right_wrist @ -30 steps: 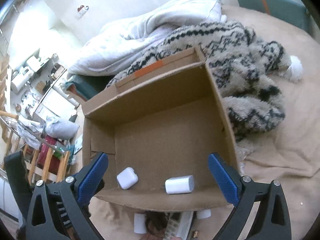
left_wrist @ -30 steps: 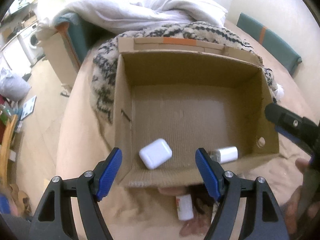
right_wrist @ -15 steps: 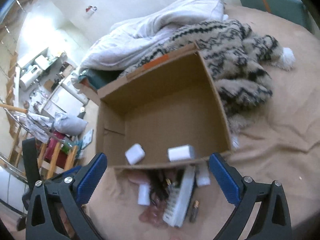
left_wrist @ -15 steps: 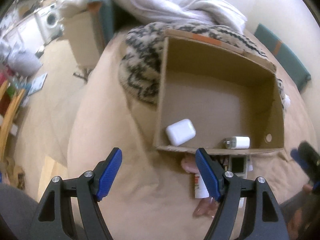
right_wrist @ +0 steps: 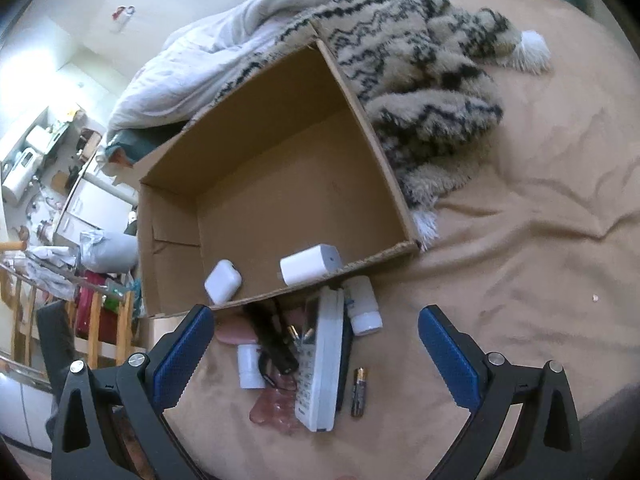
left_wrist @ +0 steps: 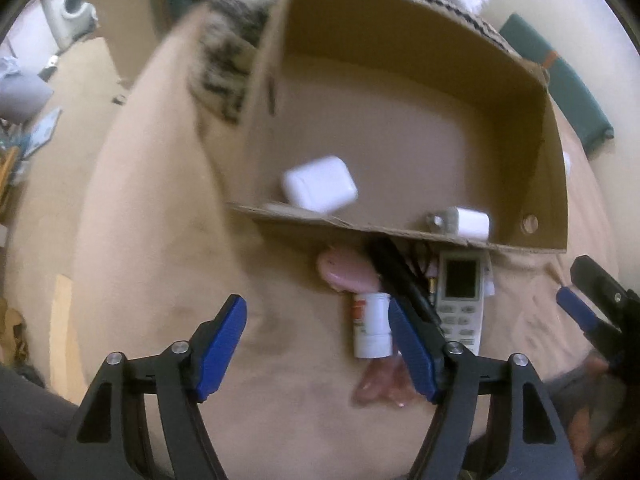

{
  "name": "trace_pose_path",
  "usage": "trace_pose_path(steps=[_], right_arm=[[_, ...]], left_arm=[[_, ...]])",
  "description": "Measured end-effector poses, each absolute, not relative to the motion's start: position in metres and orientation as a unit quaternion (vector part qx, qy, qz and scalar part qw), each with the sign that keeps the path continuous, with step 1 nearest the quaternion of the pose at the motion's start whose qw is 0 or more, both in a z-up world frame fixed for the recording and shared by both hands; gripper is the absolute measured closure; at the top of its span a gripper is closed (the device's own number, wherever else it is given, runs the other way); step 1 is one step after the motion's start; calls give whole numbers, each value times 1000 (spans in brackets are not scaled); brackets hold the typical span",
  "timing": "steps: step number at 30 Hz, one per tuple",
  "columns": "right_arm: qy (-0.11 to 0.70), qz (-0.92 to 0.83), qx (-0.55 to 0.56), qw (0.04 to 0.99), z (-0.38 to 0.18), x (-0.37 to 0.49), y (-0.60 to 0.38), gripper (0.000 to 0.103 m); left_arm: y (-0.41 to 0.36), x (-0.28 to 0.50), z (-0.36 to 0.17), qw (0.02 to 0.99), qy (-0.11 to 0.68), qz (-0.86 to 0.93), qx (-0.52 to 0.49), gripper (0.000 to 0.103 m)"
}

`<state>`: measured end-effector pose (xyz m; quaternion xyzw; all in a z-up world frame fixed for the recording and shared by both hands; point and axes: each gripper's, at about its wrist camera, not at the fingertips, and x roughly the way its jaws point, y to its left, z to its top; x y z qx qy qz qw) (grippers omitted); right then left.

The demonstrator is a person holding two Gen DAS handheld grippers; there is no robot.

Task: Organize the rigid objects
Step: 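Move both tools back toward the remaining items beside the box, then grasp the white pill bottle with the left tool while the right tool grasps the white remote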

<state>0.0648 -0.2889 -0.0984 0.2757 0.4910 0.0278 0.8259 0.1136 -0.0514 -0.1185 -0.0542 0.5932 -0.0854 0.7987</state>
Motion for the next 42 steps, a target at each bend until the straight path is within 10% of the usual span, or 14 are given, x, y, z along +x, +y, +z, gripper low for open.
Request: trace_pose_path(steps=[5, 16, 19, 42], right_arm=[[514, 37, 301, 802, -111, 67, -292, 0], [545, 54, 317, 774, -129, 75, -286, 0], [560, 72, 336, 754, -140, 79, -283, 30], [595, 95, 216, 768, -144, 83, -241, 80]], left_arm=[[-73, 119, -138, 786, 608, -101, -45, 38], [-88, 125, -172, 748, 654, -100, -56, 77], [-88, 124, -169, 746, 657, -96, -52, 79], [-78, 123, -181, 751, 656, -57, -54, 79]])
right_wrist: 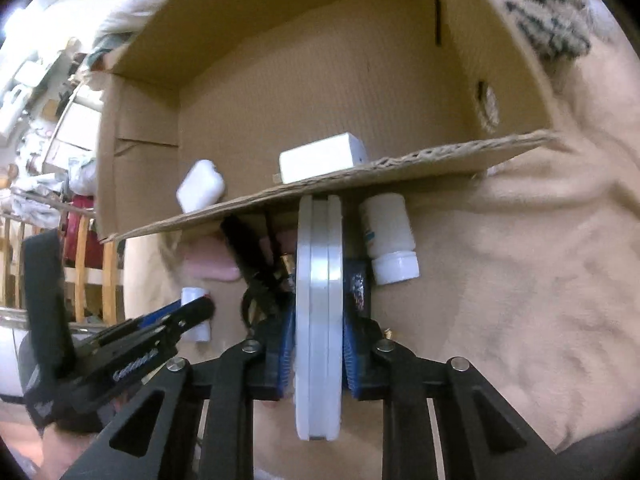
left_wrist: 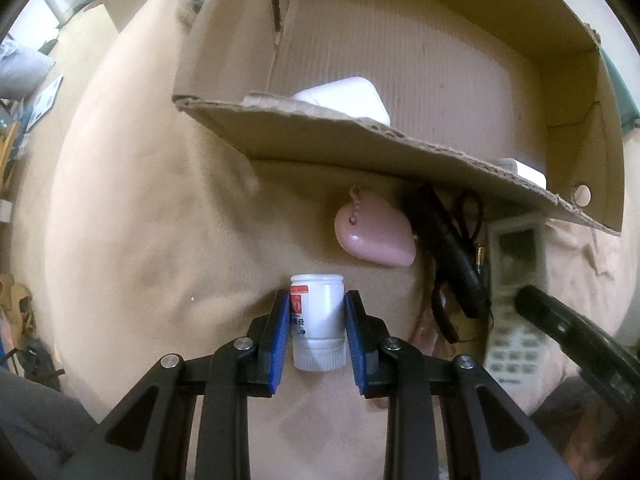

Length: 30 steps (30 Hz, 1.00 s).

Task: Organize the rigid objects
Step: 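Grasp the white pill bottle with the left tool while the right tool grasps the white remote, then carry the pill bottle and remote into the box and open both tools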

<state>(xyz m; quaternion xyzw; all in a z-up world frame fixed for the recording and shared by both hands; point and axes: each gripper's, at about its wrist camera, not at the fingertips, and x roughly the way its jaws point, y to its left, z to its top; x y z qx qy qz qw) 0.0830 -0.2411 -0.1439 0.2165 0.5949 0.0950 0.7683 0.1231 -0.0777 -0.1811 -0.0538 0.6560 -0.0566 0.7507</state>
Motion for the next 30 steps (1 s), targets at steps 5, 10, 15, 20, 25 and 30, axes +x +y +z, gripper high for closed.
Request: trace_pose_path(steps=[5, 10, 15, 20, 25, 30], right_arm=[[569, 104, 197, 791, -121, 64, -238, 80], [567, 116, 186, 794, -116, 50, -227, 80], [546, 133, 192, 804, -104, 40, -223, 80], [517, 148, 212, 816, -81, 29, -232, 80], [491, 147, 222, 830, -56, 38, -247, 80], [465, 136, 219, 847, -31, 65, -259, 80]], left_arm=[[-69, 115, -170, 751, 656, -63, -53, 79], [-59, 109, -158, 756, 649, -64, -53, 79], [-49, 102, -145, 759, 645, -56, -67, 79], [-37, 99, -119, 772, 628, -53, -86, 79], [-36, 109, -80, 798, 593, -67, -85, 79], [-48, 132, -47, 818, 566, -81, -65, 79]])
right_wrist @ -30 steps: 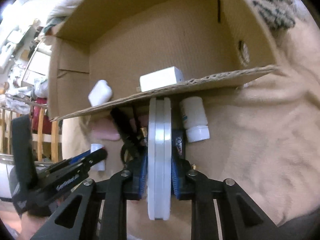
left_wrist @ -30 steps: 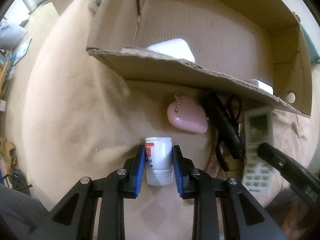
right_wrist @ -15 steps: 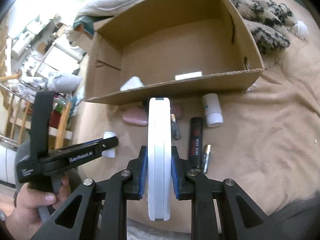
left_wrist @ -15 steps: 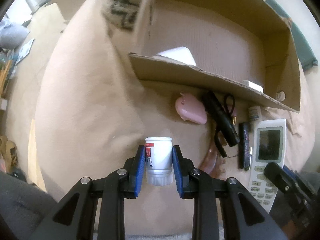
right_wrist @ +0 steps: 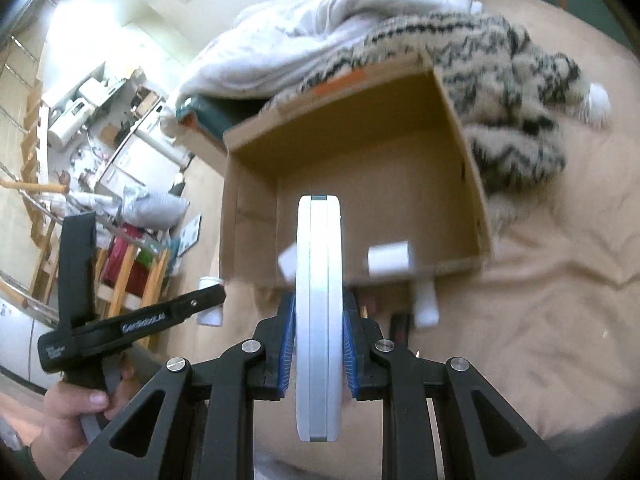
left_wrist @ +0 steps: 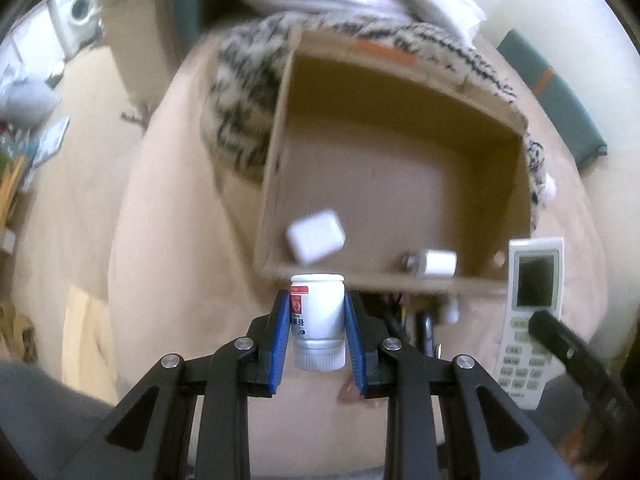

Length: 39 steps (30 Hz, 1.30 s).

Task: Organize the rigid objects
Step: 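Carry the pill bottle and remote into the box and open both tools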

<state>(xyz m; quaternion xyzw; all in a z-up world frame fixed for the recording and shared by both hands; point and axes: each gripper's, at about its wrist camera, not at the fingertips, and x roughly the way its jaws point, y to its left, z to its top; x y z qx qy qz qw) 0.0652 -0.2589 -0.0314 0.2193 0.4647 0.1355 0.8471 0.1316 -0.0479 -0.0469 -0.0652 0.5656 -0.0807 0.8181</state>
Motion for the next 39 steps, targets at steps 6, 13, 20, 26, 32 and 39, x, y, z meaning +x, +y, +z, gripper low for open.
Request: trace_pose_path(steps=[6, 13, 20, 26, 32, 39], right_arm=[[448, 109, 190, 867, -19, 110, -267, 80], [449, 72, 174, 874, -40, 151, -277, 80], [464, 53, 128, 875, -63, 170, -270, 80], [472, 47, 98, 875, -75, 174, -263, 80], [483, 30, 36, 874, -86, 177, -248, 80], [504, 22, 26, 863, -100, 180, -246, 80]], left_arm=[[-67, 168, -37, 831, 549, -83, -38, 79], [-88, 202, -67, 822, 564, -80, -23, 79], [-104, 221, -92, 822, 563, -82, 6, 79], [-108, 222, -116, 835, 542, -80, 47, 79], [-106, 227, -127, 826, 556, -89, 24, 79], [-108, 228, -130, 824, 560, -91, 21, 79]])
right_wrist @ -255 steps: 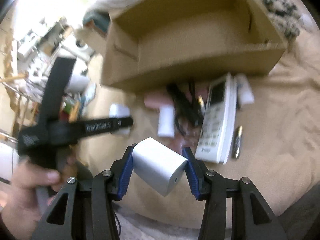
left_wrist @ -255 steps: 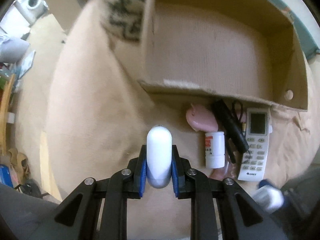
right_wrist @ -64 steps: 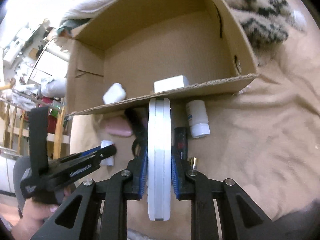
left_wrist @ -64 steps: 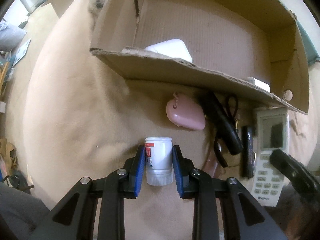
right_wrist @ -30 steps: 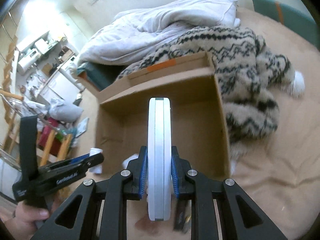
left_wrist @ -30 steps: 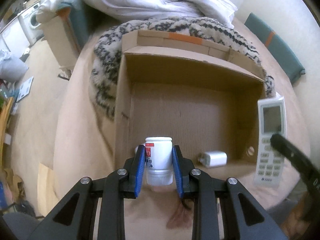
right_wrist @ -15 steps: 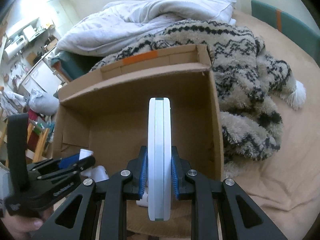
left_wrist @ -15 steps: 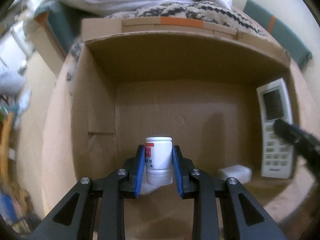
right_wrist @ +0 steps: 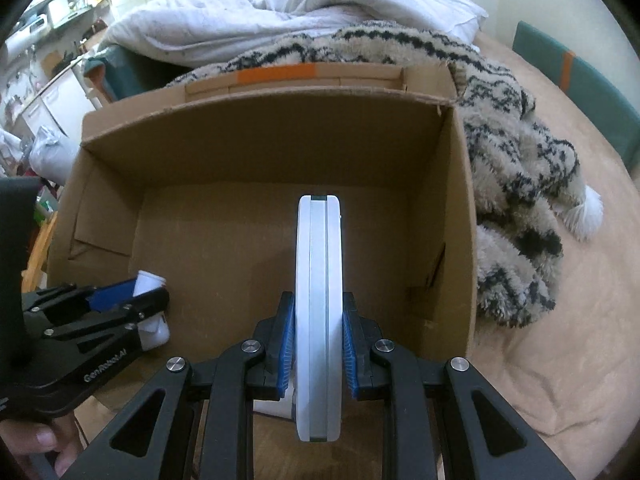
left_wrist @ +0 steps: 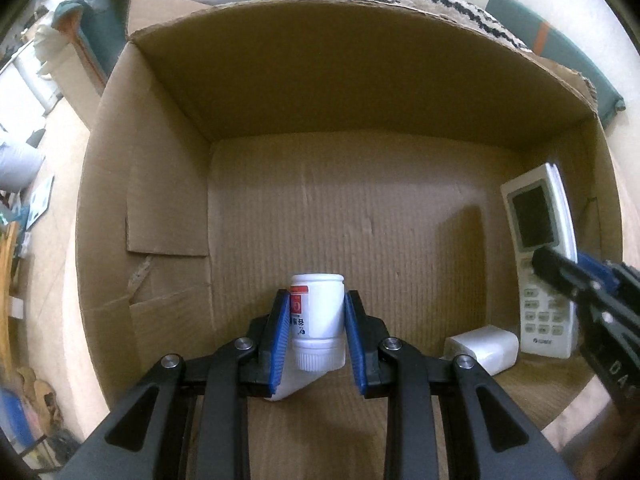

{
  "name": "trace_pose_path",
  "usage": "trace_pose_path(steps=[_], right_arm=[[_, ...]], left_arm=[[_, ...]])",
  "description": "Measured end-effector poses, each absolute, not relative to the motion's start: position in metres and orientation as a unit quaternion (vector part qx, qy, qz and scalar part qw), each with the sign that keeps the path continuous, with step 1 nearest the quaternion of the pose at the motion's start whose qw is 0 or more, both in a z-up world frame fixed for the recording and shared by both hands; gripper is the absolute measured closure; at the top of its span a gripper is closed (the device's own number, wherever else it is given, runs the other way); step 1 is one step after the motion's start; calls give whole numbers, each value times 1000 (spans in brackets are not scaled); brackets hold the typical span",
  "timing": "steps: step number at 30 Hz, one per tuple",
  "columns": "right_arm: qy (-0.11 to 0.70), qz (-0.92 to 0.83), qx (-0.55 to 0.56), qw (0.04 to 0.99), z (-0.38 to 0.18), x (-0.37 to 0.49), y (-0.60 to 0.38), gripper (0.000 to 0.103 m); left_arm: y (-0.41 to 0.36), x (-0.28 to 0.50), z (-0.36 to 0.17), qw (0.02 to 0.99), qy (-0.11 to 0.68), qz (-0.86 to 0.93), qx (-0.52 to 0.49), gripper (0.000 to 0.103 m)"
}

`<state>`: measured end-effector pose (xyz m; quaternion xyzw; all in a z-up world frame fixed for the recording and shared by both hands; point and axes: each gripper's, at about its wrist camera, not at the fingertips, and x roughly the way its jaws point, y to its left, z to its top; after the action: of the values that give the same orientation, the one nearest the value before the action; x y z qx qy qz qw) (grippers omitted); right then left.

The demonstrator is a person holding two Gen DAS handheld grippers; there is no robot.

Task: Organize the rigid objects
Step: 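Carry the pill bottle and remote into the box and open both tools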

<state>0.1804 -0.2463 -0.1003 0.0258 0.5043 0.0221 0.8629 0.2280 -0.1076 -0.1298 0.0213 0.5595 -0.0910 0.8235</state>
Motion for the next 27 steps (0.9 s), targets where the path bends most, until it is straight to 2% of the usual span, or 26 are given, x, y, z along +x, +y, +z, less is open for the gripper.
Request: trace_pose_path(steps=[11, 24, 27], right_arm=[[516, 24, 26, 856, -107, 183, -244, 80], [508, 37, 76, 858, -102, 182, -253, 80], [502, 47, 88, 859, -99, 182, -253, 74]], left_arm=[[-110, 226, -130, 827, 554, -84, 32, 79], [-124, 224, -132, 830, 552, -73, 43, 79], [-125, 223, -132, 827, 555, -73, 43, 78]])
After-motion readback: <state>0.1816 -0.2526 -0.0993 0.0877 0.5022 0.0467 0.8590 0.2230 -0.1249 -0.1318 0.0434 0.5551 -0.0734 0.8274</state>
